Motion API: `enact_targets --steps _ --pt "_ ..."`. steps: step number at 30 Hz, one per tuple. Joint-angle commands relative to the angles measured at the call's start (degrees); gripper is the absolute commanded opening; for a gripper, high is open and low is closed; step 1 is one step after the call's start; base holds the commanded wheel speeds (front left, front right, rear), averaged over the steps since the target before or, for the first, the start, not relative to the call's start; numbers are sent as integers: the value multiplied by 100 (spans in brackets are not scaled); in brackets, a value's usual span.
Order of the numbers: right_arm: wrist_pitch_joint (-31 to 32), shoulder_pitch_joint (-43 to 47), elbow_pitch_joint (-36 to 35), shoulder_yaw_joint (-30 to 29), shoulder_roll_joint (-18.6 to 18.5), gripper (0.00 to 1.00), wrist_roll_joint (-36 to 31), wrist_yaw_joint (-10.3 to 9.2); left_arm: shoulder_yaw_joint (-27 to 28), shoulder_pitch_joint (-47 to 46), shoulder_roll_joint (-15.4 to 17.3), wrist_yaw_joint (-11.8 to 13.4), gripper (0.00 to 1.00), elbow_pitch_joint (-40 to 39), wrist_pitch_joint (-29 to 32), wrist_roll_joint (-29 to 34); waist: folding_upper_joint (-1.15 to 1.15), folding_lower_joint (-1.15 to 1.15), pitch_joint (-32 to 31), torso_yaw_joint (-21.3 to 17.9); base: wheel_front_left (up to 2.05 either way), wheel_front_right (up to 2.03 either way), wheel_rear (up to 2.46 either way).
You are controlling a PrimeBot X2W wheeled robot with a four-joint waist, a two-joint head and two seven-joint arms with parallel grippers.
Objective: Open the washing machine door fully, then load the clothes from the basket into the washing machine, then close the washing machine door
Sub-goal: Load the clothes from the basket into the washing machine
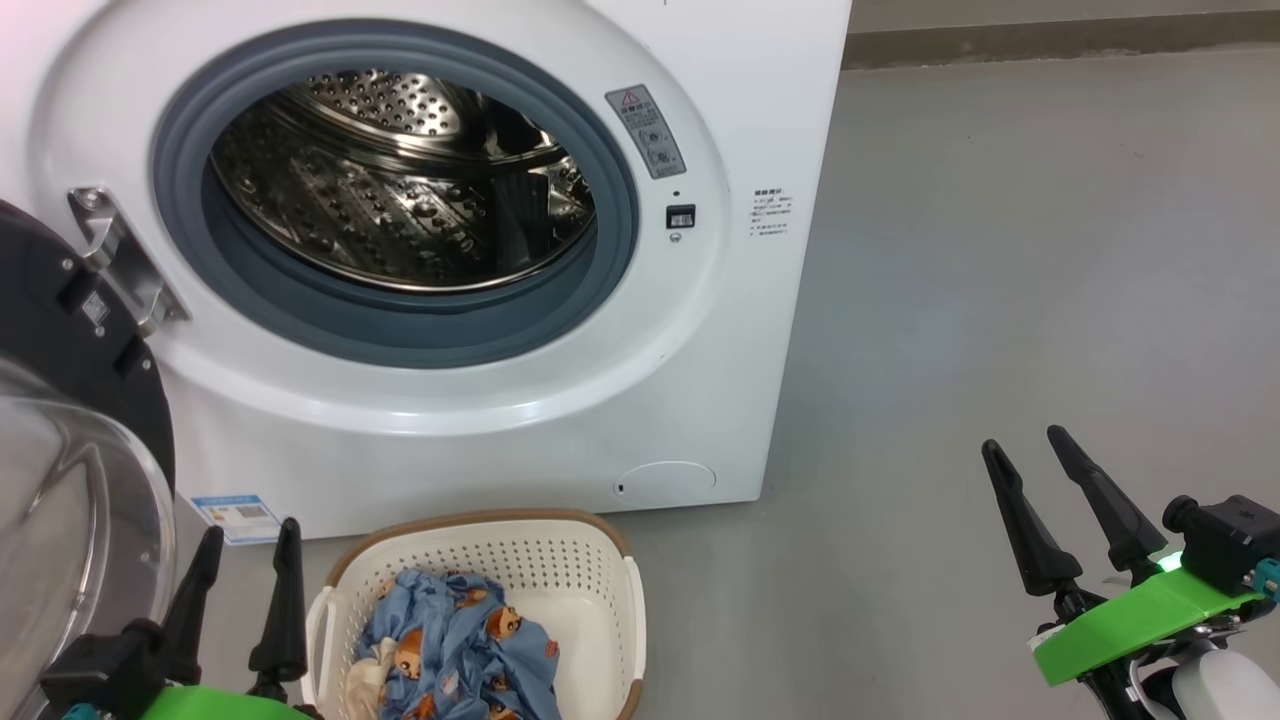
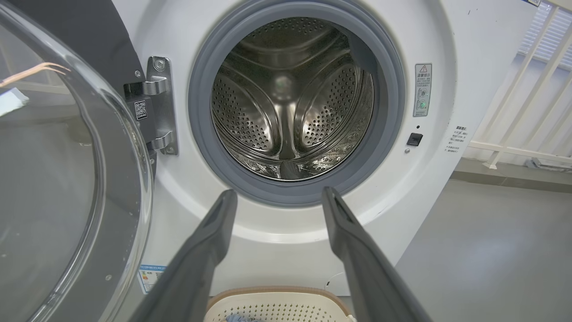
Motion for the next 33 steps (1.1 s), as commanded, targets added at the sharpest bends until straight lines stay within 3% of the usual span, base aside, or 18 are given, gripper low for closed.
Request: enact_targets --steps 1,33 --pt "-69 -71 -142 118 -97 100 -33 9 195 -227 160 59 100 -109 -69 -25 0 0 3 2 58 -58 0" --pt "-69 -124 -163 151 -126 100 -28 9 125 -307 193 97 100 -101 -69 -44 0 0 160 35 3 -3 0"
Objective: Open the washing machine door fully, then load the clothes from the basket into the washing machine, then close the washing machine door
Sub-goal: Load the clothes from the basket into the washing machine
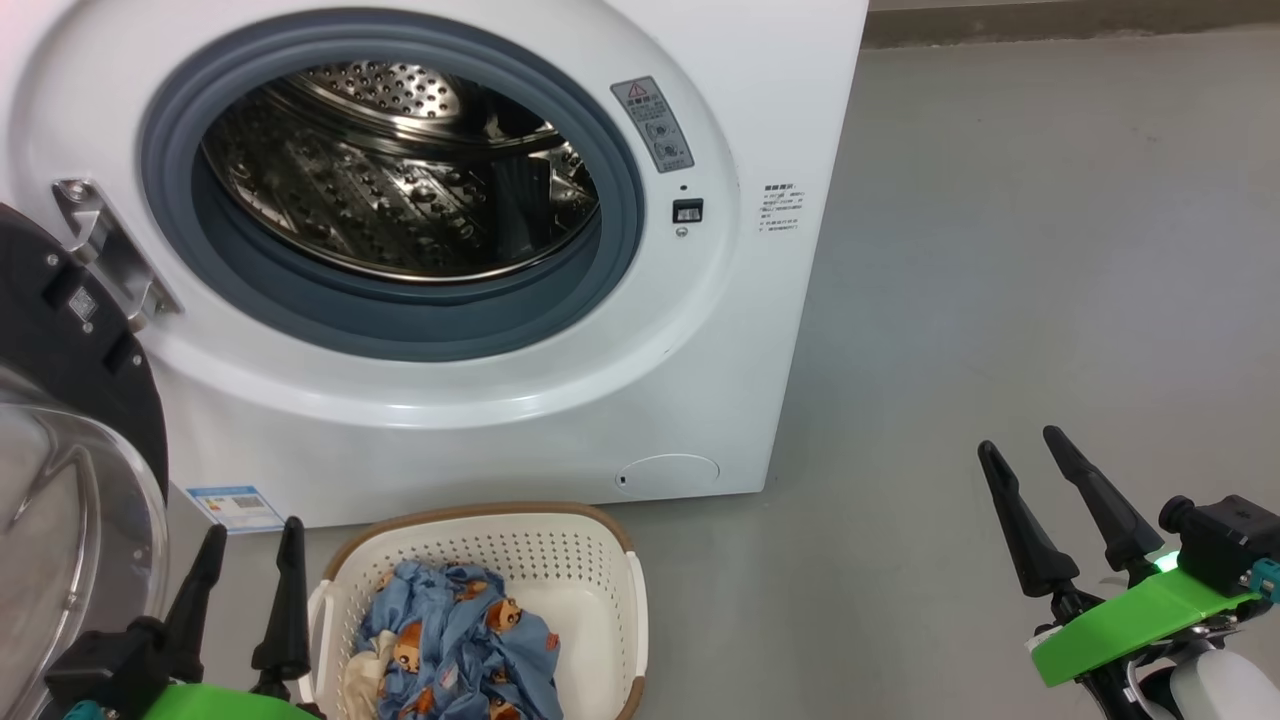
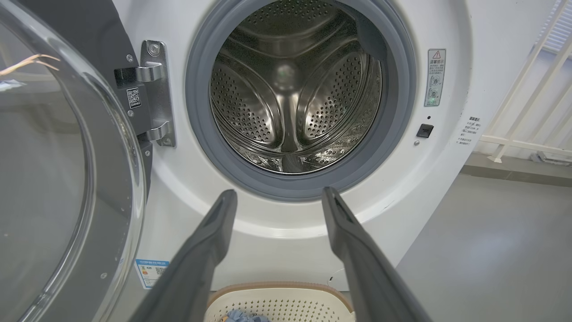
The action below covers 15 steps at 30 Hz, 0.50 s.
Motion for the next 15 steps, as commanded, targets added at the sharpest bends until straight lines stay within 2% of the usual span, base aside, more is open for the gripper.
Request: enact_targets --steps 1,15 --pt "-69 -125 -157 94 -108 100 -29 9 204 -302 163 50 100 -100 -69 -29 0 0 24 0 0 0 0" --pt "-69 -206 -178 66 -97 100 -22 9 196 -430 155 77 100 14 -70 -34 0 0 276 -16 0 0 0"
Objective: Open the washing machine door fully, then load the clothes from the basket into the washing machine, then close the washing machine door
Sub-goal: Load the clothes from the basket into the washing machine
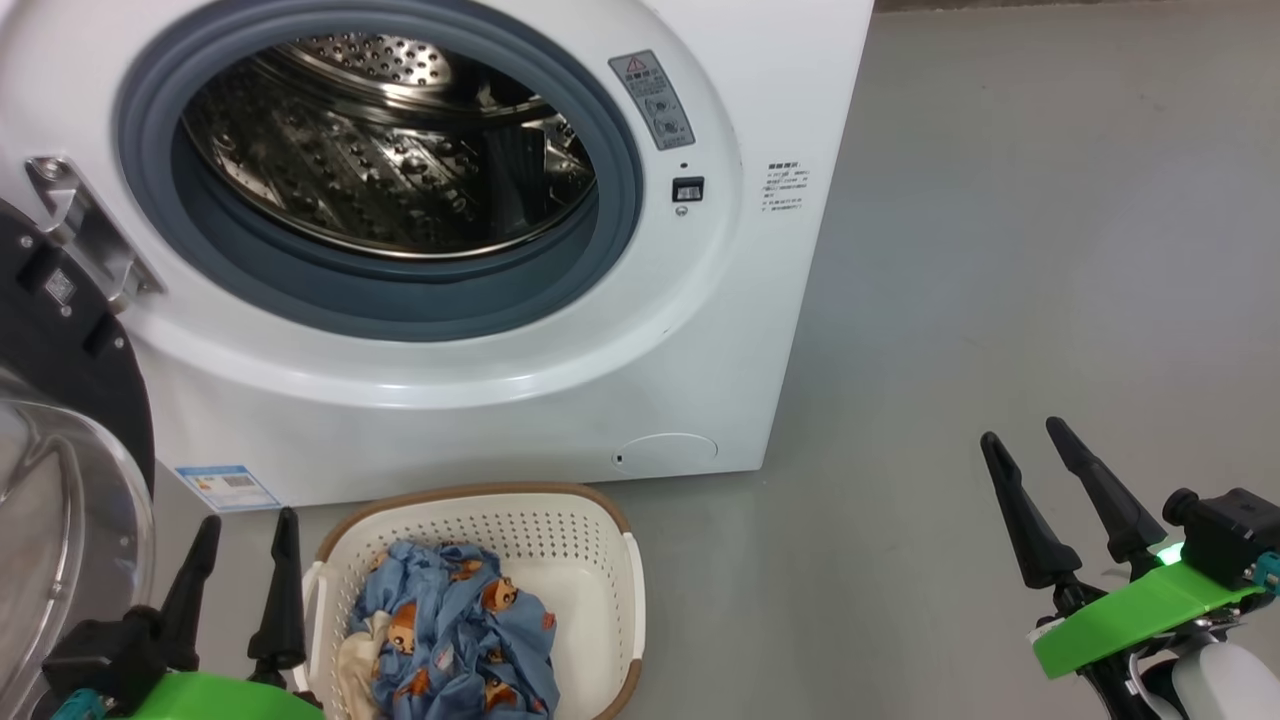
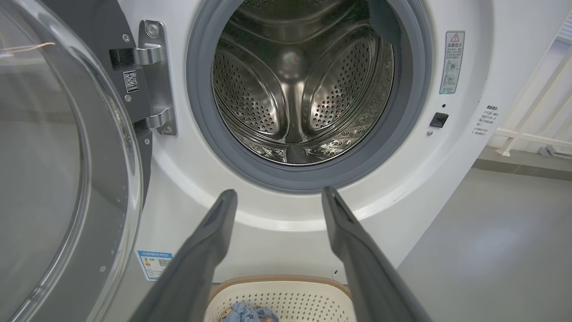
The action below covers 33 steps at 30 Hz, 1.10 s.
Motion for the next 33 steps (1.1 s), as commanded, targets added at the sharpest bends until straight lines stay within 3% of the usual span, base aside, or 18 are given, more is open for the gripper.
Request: enact_targets --steps 1,13,33 --pt "-69 -172 -147 102 -96 100 -20 9 196 -302 141 31 100 -80 -70 -35 0 0 58 -5 0 0 0" --pt "-69 -343 -203 66 -47 100 -6 9 102 -594 98 76 100 154 -41 -3 0 0 619 -20 0 0 0" --pt "-69 -739 -292 110 72 100 11 9 -76 -1369 -58 -71 100 1183 -46 8 0 0 1532 -29 0 0 0"
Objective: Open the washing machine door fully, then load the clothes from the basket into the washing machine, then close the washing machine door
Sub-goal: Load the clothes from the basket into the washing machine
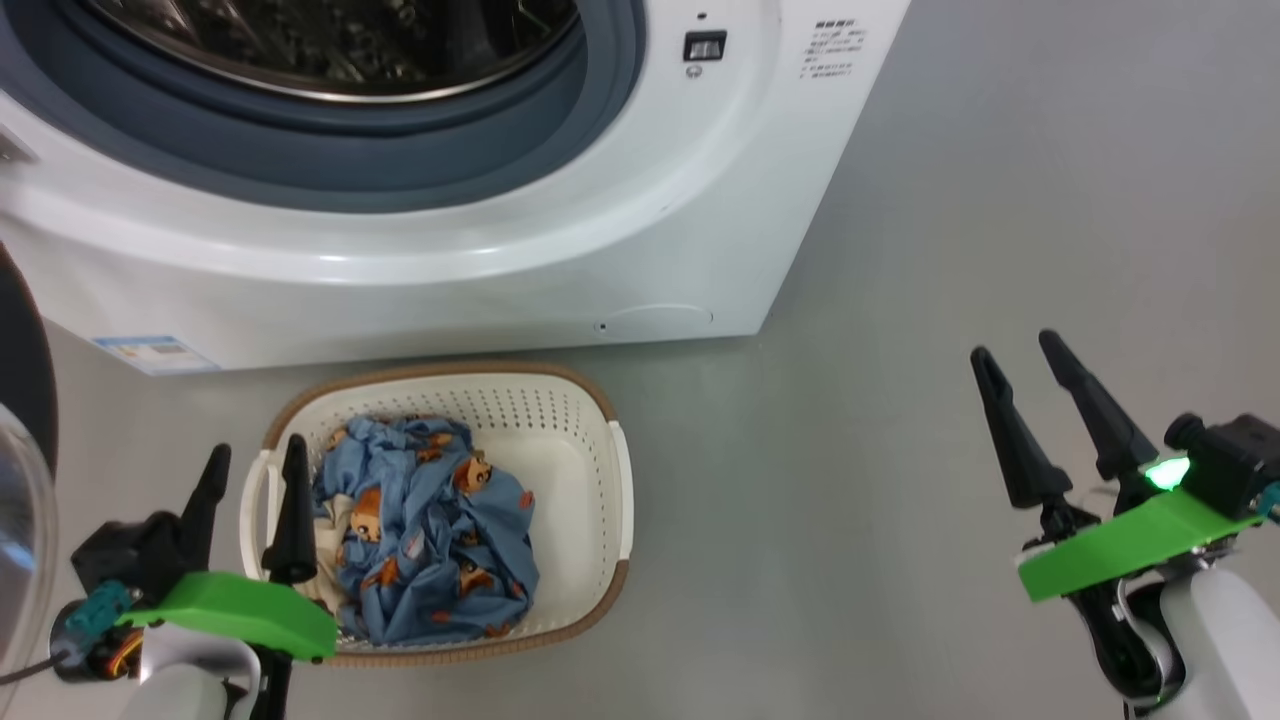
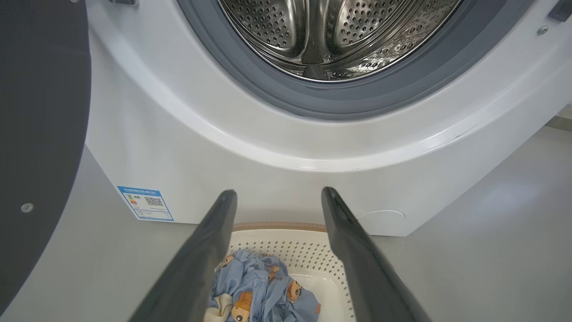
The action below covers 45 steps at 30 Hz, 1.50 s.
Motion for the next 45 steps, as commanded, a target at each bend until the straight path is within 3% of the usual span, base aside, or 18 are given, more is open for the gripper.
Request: enact_targets --steps 1,12,28,45 --pt "-69 -127 -164 113 -61 100 8 9 159 -186 125 -44 100 -50 -49 6 0 0 152 1 0 0 0" --pt "-69 -428 -241 88 -15 100 15 9 46 -799 48 -303 100 803 -59 53 0 0 873 -74 0 0 0" --pt "-69 -888 -352 163 109 100 11 9 -178 -1934 -10 -779 100 2789 -69 79 0 0 1683 -305 0 0 0" --pt "-69 -1178 -502 146 294 100 13 9 -516 -2962 -35 -880 100 4155 -70 123 0 0 2504 -590 0 0 0"
